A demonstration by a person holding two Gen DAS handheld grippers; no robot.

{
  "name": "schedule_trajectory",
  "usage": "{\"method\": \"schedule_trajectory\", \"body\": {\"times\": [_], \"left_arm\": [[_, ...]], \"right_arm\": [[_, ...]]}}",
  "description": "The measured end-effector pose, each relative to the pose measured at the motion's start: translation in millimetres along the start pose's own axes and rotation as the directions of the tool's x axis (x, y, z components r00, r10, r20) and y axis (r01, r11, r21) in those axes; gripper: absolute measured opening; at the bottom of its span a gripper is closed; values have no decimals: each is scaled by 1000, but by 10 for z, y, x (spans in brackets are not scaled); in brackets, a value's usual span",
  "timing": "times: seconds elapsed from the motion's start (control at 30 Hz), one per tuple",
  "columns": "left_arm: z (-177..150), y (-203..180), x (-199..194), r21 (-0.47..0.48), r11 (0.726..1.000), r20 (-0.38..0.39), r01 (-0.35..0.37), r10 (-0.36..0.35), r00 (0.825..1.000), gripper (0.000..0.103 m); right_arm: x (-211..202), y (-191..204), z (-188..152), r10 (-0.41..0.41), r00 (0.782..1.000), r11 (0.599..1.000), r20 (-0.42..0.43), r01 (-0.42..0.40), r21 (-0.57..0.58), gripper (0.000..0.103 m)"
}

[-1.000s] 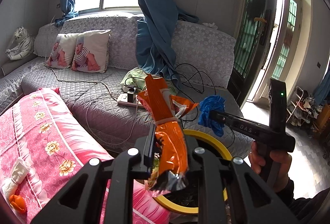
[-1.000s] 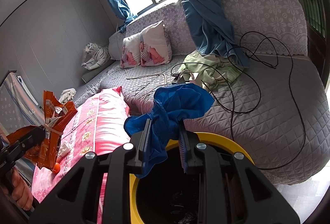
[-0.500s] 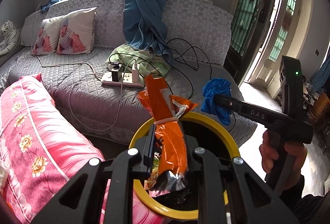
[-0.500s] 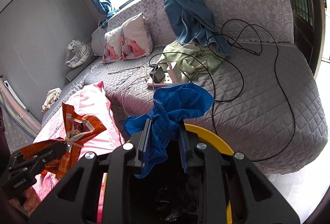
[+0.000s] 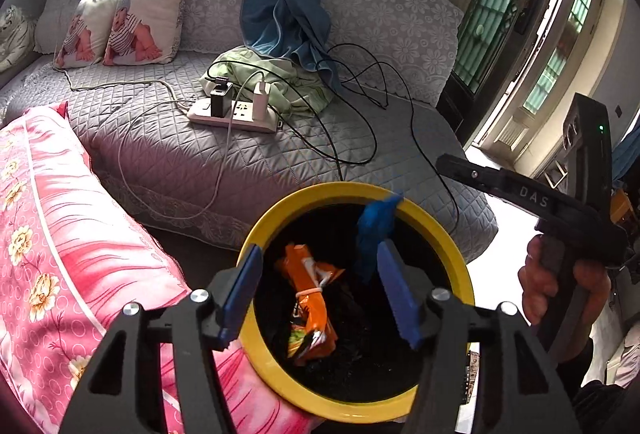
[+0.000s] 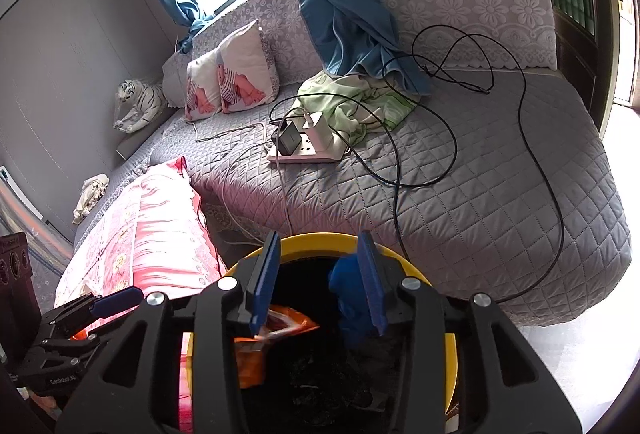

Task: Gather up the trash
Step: 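Move both grippers back over the tissue and orange on the bed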

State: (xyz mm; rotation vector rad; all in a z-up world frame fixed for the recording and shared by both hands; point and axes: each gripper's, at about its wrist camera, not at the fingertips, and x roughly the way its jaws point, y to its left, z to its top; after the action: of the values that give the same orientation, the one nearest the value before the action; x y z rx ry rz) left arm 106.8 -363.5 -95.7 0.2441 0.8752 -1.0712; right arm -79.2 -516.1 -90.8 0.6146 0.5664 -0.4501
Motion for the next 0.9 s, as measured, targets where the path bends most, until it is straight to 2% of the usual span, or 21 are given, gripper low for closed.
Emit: {"method": "schedule_trajectory", "body": {"times": [0.1,0.23,0.27,0.4,0.57,0.67,0.83,0.9], "left_arm": [[-7,135,-73,-34,999,7,-18,19,1000,65],[-32,389,-241,-74,996,36,-56,59,998,69],[-47,469,-299,-86,994,47,-72,76,996,72],[-109,828,-564,-132,980,74,-146,157,985,74],[-292,1374,-930,-194,944,71,-265,283,957,75],[-443,1709,-1163,-246,910,61,-334,359,931,75],[-778,2132,-1601,-339,847,59,-410,455,889,75],[-949,2264,-1777,-382,823,59,-420,476,878,75]], "right_arm": [[-30,4,15,6,1000,1000,8,-6,-1,38],[-55,94,24,29,1000,999,12,-28,-23,38],[-55,133,24,39,999,999,11,-39,-34,39],[-24,366,18,88,996,993,-2,-88,-84,45],[96,795,-56,171,983,971,-63,-179,-158,49],[204,1103,-144,203,973,952,-108,-222,-210,50],[425,1723,-283,254,949,897,-189,-304,-322,50],[534,2008,-336,275,933,865,-230,-345,-365,50]]}}
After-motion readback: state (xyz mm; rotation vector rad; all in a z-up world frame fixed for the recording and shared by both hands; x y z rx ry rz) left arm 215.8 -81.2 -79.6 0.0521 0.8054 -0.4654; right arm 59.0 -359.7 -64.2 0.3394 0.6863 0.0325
